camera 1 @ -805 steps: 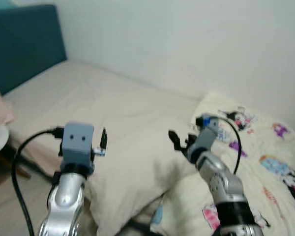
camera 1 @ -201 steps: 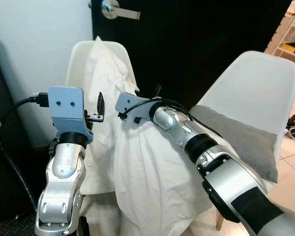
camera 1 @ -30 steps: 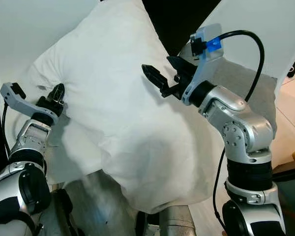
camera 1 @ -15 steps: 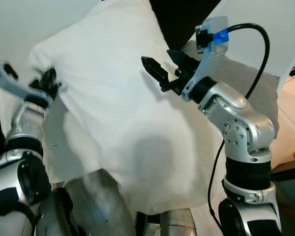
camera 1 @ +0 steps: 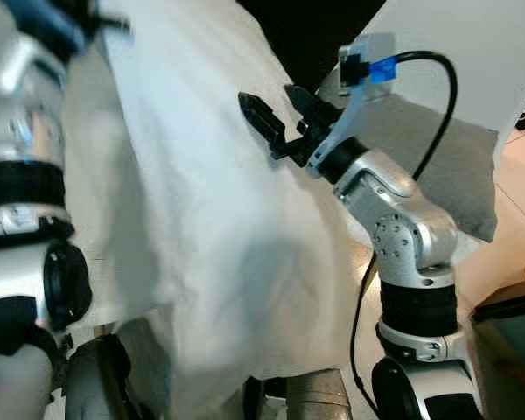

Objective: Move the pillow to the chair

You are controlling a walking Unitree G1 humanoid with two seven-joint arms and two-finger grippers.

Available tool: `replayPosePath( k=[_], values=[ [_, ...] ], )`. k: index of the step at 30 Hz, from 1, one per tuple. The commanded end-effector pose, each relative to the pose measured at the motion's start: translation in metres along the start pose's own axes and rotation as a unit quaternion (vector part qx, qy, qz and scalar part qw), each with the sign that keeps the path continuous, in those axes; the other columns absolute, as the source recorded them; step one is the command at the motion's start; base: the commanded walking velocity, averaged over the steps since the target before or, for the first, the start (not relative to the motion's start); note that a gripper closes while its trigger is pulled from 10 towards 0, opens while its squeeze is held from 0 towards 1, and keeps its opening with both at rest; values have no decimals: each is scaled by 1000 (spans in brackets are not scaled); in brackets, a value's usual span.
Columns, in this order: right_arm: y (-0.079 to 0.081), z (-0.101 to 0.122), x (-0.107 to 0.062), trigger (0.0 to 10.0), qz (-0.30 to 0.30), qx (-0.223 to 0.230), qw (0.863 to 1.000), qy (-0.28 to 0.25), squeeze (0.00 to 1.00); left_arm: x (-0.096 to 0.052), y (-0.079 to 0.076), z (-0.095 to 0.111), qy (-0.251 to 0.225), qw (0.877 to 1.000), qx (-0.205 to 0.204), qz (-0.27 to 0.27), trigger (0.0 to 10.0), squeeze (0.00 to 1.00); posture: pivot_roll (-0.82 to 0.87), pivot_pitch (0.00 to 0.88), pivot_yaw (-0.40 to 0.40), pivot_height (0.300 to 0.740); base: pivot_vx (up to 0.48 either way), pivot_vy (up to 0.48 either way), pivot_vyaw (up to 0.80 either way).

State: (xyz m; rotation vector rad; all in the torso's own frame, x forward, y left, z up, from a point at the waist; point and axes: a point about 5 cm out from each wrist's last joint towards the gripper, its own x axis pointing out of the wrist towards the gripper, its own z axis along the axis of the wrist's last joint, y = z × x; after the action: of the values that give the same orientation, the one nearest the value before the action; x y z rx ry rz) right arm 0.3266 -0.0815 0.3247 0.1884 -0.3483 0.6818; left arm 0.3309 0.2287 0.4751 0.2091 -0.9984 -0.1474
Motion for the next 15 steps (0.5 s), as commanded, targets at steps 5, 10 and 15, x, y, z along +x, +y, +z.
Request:
replayPosePath(
  k=[5, 10, 15],
  values=[
    [-2, -4, 2, 10000, -4, 8, 1000, -13, 0, 15, 10, 76, -121, 981, 151, 21, 0, 0, -20, 214, -94, 376, 0, 0, 0],
    [-5, -4, 5, 10000, -5, 11, 1000, -27, 0, 20, 17, 125, -168, 936, 304, 57, 0, 0, 13, 186, -88, 376, 0, 0, 0],
    [-5, -4, 6, 10000, -2, 14, 999, -37, 0, 17, 31, 131, -148, 908, 381, 89, 0, 0, 25, 175, -84, 376, 0, 0, 0]
  ],
)
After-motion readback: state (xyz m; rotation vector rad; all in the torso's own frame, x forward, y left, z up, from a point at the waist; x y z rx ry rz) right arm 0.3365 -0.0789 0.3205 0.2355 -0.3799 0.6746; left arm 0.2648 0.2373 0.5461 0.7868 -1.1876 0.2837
